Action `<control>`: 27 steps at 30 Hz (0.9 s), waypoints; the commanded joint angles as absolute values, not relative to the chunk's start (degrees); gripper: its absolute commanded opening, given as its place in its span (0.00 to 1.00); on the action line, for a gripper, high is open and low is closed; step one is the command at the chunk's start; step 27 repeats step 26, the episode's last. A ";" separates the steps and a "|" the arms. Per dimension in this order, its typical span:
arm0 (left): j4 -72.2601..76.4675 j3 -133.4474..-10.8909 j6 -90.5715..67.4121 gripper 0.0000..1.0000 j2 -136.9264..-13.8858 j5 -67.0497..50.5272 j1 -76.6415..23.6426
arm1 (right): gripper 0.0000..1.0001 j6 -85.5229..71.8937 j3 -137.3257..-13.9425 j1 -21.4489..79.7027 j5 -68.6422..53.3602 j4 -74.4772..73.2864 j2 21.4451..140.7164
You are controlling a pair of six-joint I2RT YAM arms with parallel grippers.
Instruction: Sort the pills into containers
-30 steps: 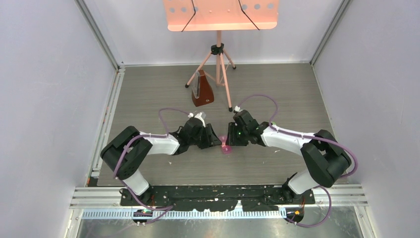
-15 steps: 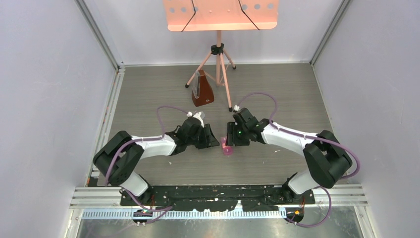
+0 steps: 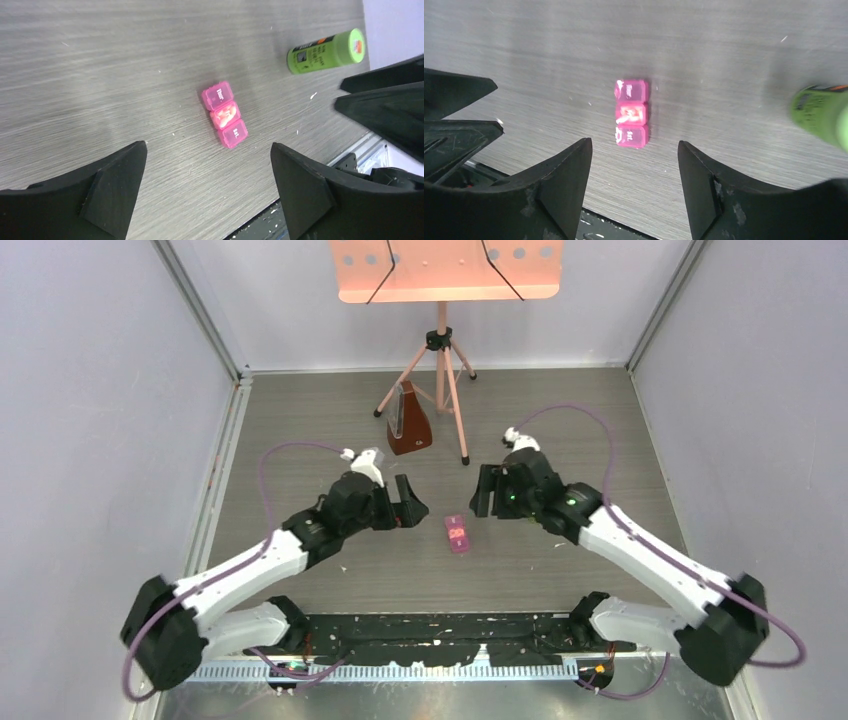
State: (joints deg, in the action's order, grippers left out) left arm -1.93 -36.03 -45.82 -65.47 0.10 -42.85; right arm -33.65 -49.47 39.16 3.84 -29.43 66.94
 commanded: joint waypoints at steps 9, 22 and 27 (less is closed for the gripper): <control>-47.00 -56.80 -33.60 0.99 -41.12 24.96 -42.80 | 0.96 -33.47 -71.07 39.28 37.90 -55.38 40.69; -55.11 -63.08 -28.30 0.99 -28.48 27.87 -42.80 | 0.95 -28.57 -87.69 39.29 59.16 -64.10 29.15; -54.43 -62.12 -28.16 0.99 -26.61 29.52 -42.80 | 0.95 -28.56 -89.51 39.28 59.92 -65.37 28.71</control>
